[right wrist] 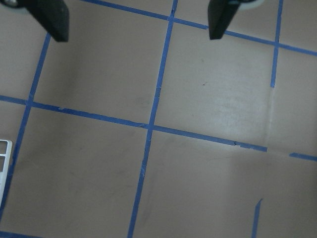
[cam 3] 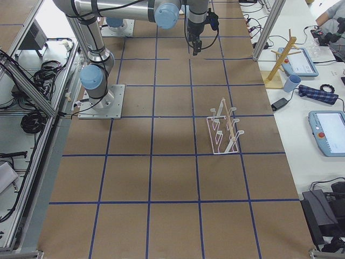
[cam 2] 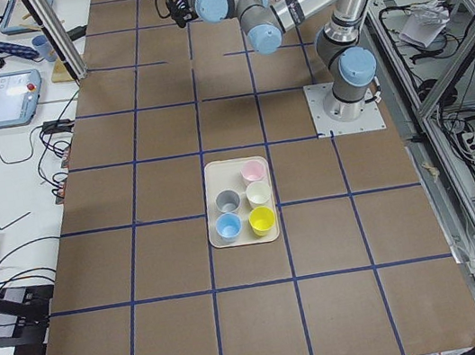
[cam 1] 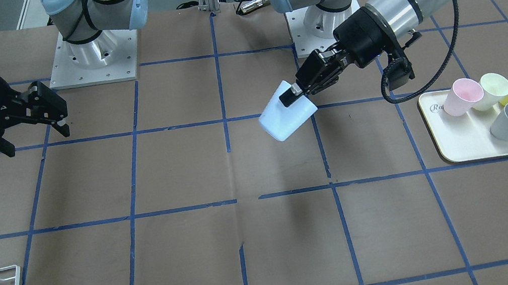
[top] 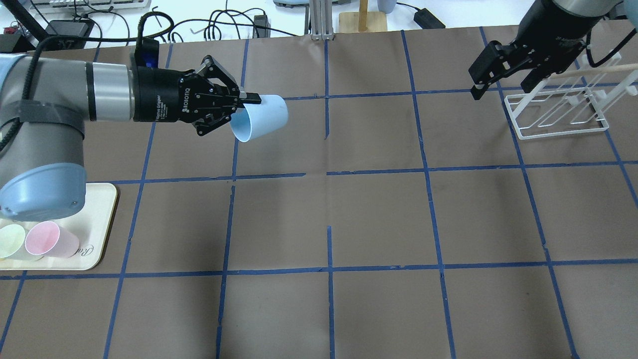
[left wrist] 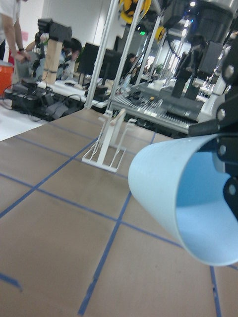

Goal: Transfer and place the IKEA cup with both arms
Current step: 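Carry the cup with the left gripper down onto the white tray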

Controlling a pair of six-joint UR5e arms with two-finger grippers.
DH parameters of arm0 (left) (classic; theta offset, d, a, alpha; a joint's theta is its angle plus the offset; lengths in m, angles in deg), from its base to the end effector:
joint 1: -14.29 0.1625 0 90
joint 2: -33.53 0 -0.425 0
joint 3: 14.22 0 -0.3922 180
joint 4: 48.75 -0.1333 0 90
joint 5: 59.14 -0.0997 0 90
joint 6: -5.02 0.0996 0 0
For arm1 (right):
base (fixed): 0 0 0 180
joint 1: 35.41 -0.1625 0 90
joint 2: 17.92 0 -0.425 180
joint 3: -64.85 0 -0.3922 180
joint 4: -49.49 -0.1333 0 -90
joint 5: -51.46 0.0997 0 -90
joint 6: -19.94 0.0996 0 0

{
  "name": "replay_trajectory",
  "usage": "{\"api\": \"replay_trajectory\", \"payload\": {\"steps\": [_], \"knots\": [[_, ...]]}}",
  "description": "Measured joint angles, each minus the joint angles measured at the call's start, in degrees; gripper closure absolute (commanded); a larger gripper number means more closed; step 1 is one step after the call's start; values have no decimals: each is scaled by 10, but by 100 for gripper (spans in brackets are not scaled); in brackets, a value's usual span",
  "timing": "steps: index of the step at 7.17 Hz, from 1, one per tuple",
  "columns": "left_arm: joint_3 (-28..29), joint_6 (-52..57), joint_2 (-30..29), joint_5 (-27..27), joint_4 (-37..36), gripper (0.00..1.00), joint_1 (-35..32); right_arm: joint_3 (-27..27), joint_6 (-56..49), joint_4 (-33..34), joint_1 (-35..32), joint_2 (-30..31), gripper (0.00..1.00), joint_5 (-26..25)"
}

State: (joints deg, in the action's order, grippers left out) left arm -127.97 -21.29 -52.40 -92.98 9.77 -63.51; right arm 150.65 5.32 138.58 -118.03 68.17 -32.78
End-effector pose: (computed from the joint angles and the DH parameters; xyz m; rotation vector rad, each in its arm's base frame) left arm -0.1165 -0.4836 0.4204 0.5958 -2.0641 0.0794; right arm 0.0753 -0.5339 0.4883 -0.1912 3.0348 -0.0130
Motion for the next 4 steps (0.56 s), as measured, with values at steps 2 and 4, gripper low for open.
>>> {"api": "replay_trajectory", "payload": {"steps": [2, 4], "knots": [[22, 57, 2, -107, 22, 100, 20, -3, 118, 17, -49, -7, 0, -14], [55, 225, 8, -263, 129, 100, 37, -1, 164, 26, -61, -10, 0, -42]]}}
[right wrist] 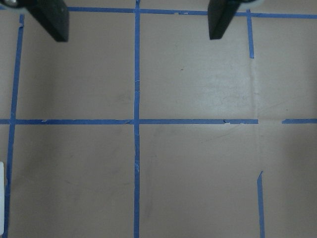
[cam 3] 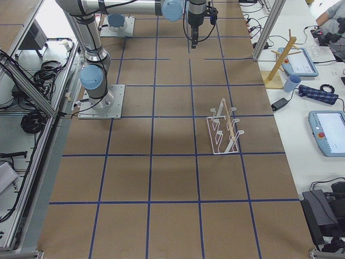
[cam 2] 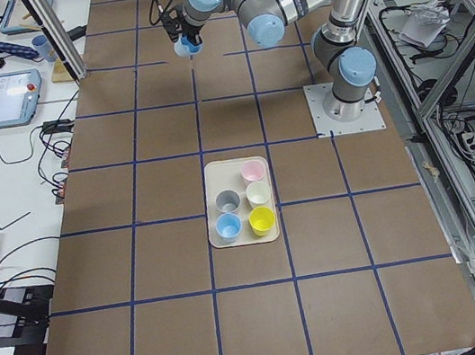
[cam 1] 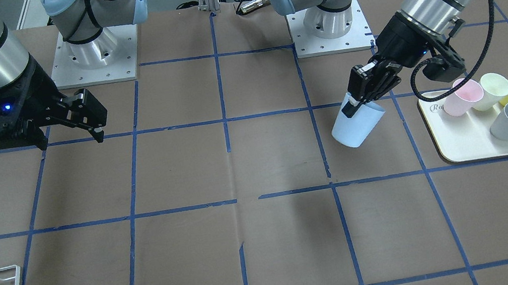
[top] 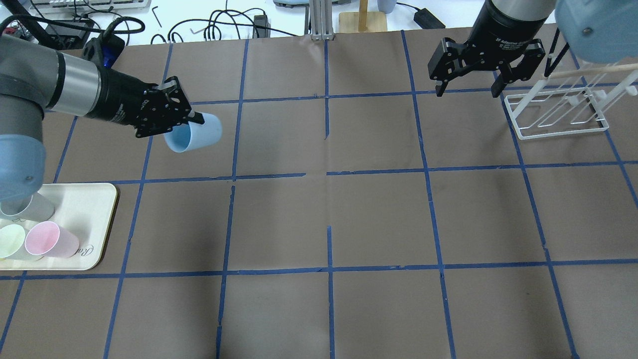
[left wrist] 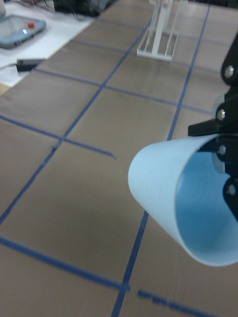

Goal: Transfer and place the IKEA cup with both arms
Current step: 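Carry the cup with the left gripper down onto the white tray, then lower the cup upright into the tray slot with the left gripper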

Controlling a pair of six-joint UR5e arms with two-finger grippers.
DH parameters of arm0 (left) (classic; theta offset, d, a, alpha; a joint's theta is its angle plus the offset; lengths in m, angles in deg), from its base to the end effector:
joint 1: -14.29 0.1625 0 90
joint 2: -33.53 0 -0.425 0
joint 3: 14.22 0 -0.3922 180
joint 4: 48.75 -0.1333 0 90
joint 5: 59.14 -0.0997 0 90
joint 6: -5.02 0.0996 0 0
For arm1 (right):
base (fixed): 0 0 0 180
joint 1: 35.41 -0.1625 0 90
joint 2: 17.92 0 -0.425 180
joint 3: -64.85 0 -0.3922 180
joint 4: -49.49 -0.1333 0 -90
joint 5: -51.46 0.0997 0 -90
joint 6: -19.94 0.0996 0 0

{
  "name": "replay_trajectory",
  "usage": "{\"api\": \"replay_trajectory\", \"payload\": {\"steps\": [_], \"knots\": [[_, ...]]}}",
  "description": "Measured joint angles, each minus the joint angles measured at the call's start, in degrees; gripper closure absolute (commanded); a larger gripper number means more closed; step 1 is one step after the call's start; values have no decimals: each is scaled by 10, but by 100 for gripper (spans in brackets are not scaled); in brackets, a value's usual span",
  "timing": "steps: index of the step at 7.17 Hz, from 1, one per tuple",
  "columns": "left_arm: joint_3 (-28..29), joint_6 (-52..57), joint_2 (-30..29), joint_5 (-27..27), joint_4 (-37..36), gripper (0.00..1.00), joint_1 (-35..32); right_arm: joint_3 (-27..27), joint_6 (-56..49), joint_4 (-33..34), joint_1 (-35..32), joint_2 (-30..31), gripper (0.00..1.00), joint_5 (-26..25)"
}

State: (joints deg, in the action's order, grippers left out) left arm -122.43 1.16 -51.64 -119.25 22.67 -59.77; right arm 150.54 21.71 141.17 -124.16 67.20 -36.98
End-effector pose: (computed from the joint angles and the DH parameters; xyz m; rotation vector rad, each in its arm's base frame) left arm -0.0515 -0.4857 0.4183 0.4201 -2.5921 0.1923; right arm 0.1244 -0.5328 0.4844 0.0817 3.1131 -0.0300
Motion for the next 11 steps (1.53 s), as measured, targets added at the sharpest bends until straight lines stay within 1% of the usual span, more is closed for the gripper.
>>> {"api": "replay_trajectory", "payload": {"steps": [1, 2, 3, 4, 5, 6, 7, 9, 10, 11], "knots": [[22, 89, 0, -60, 70, 100, 29, 0, 12, 1, -1, 0, 0, -31], [38, 168, -3, -112, 120, 100, 67, -1, 15, 1, -1, 0, 0, -50], [44, 245, -9, -172, 142, 100, 97, -1, 14, 2, -1, 0, 0, -48], [46, 316, -18, -238, 144, 100, 113, 0, 12, 3, 0, 0, 0, -38], [49, 365, -31, -296, 128, 100, 120, 0, 10, 3, 1, 0, 0, -30], [50, 401, -49, -340, 98, 100, 122, 1, 7, 1, 1, 6, 0, -26], [50, 431, -74, -371, 68, 100, 122, 7, 1, -2, -1, 17, 0, -22], [51, 471, -120, -404, 40, 100, 123, 49, -19, 8, -2, 26, 0, -11], [52, 487, -139, -417, 20, 100, 126, 68, -24, 33, -3, 30, 0, 9], [52, 501, -159, -426, -4, 100, 132, 74, -25, 63, -3, 35, 0, 32]]}}
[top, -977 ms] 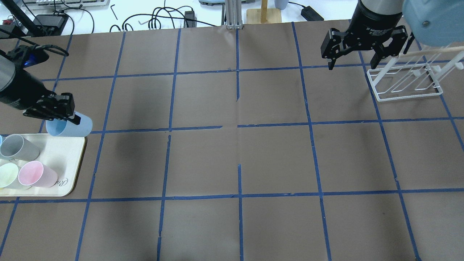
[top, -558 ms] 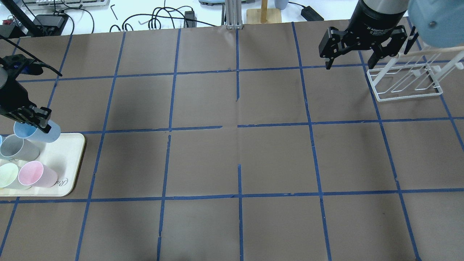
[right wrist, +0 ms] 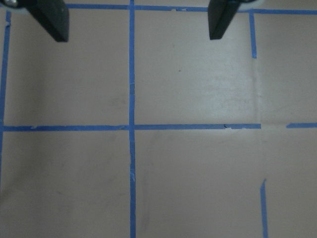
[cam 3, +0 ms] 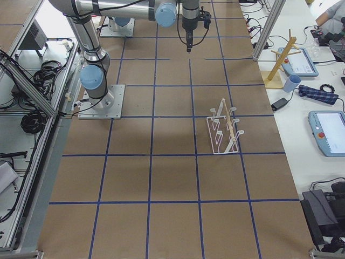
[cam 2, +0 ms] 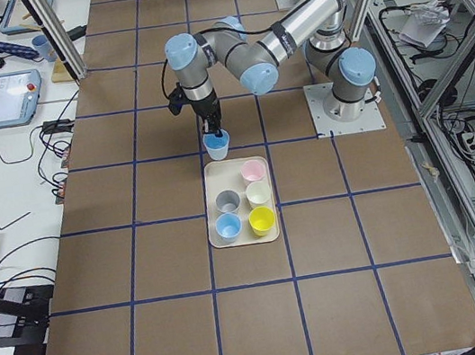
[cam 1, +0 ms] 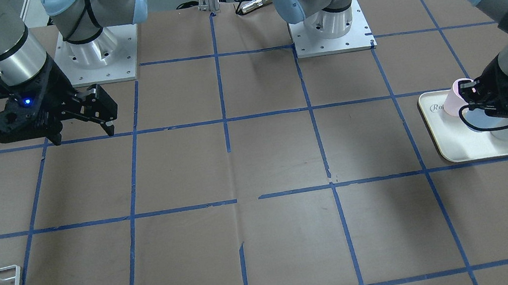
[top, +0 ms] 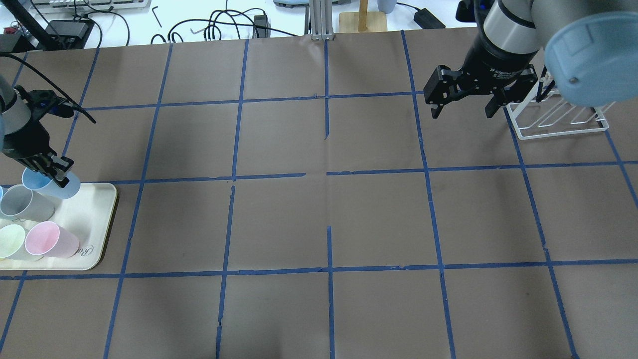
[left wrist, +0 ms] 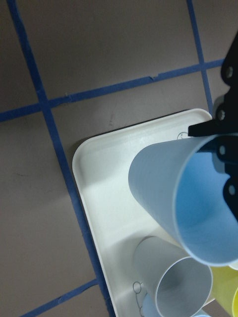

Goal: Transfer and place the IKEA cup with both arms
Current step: 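Lower the cup upright into the tray slot with the left gripper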

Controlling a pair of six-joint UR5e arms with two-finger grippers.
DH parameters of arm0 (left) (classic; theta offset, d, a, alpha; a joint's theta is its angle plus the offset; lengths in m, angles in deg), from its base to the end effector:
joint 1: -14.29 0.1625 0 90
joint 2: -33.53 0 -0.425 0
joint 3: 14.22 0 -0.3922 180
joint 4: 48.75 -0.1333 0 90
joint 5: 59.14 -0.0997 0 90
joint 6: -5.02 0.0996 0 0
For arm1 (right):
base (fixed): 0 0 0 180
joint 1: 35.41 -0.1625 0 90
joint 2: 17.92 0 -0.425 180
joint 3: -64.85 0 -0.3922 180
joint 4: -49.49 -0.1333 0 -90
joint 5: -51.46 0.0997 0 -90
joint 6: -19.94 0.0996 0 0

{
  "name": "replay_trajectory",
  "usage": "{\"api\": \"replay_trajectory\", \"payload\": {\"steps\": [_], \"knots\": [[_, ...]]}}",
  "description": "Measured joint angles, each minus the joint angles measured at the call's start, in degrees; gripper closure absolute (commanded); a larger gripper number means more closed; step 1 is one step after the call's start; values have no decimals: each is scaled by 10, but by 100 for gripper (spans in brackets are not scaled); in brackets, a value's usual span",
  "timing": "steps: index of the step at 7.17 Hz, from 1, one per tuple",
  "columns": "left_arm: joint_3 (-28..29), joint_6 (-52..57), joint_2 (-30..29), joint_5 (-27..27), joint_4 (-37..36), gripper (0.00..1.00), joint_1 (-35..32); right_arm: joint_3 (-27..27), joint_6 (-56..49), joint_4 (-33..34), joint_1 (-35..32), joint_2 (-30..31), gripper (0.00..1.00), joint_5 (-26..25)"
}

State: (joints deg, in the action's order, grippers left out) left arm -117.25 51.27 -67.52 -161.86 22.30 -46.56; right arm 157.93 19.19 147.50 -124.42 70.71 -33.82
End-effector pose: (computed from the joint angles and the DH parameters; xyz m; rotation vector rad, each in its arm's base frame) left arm 0.1610 -0.5172 0.3139 0.4615 2.9691 0.3113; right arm 0.1327 -0.5092 0.4641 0.0025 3.0587 -0.0970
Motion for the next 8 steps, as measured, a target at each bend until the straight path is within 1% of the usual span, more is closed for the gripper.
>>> {"api": "replay_trajectory", "payload": {"steps": [1, 2, 4, 7, 8], "knots": [[0, 9, -19, -4, -15, 100, 9, -4, -1, 14, 1, 0, 0, -3], [0, 14, -33, -6, -27, 100, 15, -9, -2, 6, 2, -3, 0, -18], [-1, 31, -54, -7, -41, 100, 22, -16, 0, -36, 2, 1, 0, -35], [-7, 44, -71, -6, -50, 100, 36, -19, 2, -58, 1, 24, 0, -68], [-8, 45, -77, -6, -51, 99, 38, -17, 5, -60, -1, 26, 0, -68]]}}
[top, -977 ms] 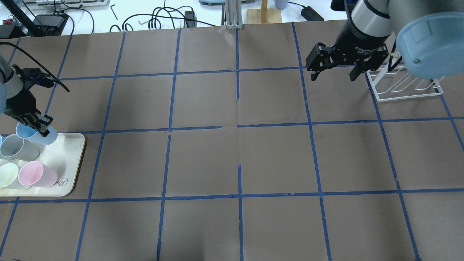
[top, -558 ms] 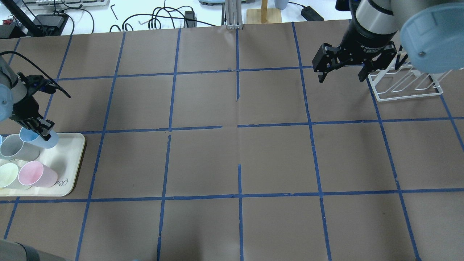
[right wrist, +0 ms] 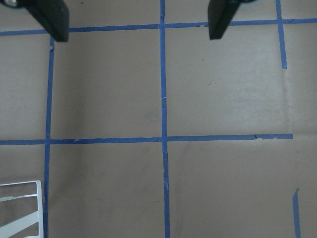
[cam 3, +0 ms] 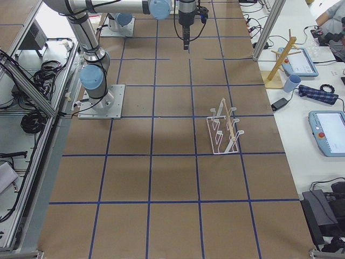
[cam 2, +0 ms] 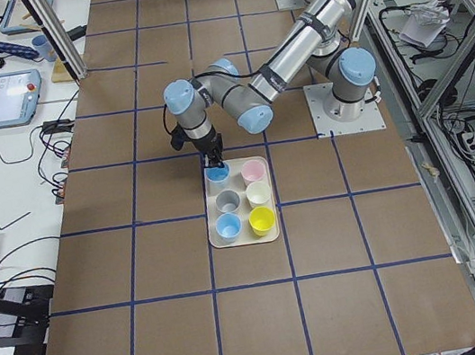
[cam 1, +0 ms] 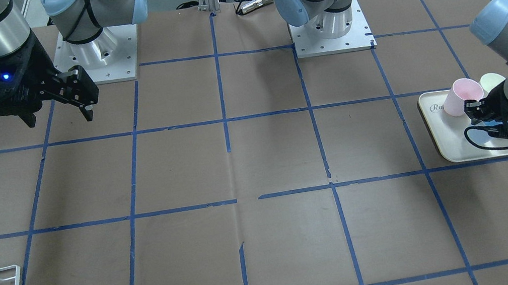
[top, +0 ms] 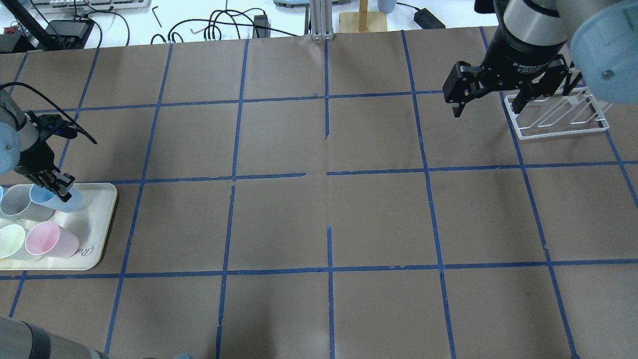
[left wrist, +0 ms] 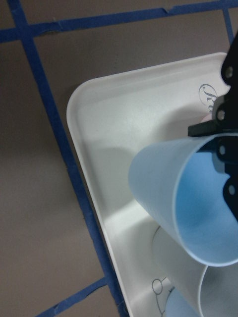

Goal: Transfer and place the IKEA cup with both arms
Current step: 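Lower the cup upright into the tray slot with the left gripper, then open the left gripper and lift it off the cup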

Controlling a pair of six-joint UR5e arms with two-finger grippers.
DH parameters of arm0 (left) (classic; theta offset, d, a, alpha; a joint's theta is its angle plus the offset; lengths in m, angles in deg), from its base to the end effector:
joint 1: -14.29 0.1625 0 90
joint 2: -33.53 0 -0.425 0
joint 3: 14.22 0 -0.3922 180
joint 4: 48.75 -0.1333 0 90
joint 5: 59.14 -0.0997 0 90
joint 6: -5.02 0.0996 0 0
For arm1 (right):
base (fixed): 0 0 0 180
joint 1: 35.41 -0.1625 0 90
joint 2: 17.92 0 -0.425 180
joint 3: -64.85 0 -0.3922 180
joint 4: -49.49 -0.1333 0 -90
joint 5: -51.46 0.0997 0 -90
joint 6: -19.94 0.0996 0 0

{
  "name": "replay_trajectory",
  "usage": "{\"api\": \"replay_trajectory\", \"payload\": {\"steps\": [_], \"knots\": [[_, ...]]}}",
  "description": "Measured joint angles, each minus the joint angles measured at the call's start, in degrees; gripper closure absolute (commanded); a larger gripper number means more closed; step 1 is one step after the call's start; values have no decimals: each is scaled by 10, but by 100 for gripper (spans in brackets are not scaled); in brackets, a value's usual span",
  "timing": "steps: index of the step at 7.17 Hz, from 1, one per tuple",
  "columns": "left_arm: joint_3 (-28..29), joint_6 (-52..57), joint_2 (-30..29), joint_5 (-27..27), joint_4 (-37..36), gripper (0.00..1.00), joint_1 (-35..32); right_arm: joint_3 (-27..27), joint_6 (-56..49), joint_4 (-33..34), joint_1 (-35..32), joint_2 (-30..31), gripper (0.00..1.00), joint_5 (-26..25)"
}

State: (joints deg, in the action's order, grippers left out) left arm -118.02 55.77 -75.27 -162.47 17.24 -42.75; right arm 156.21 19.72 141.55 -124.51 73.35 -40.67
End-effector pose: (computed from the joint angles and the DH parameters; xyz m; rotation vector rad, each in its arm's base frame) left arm 0.2075 -0.5227 0.2428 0.4966 3.0005 0.4072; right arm 0.1220 -0.4878 0.4907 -0.0194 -3.1036 0.0528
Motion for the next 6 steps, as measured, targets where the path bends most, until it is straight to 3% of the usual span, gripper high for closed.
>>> {"api": "replay_trajectory", "payload": {"steps": [1, 2, 6], "knots": [[0, 0, -5, 0, 0, 33, 0, 1, 6, -1, -5, 1, 0, 1], [-1, 0, -8, 0, 0, 0, 1, 0, 7, -1, -10, 3, 0, 0], [10, -4, 6, 5, 30, 0, -8, -5, 1, 19, -16, 10, 0, 9]]}}
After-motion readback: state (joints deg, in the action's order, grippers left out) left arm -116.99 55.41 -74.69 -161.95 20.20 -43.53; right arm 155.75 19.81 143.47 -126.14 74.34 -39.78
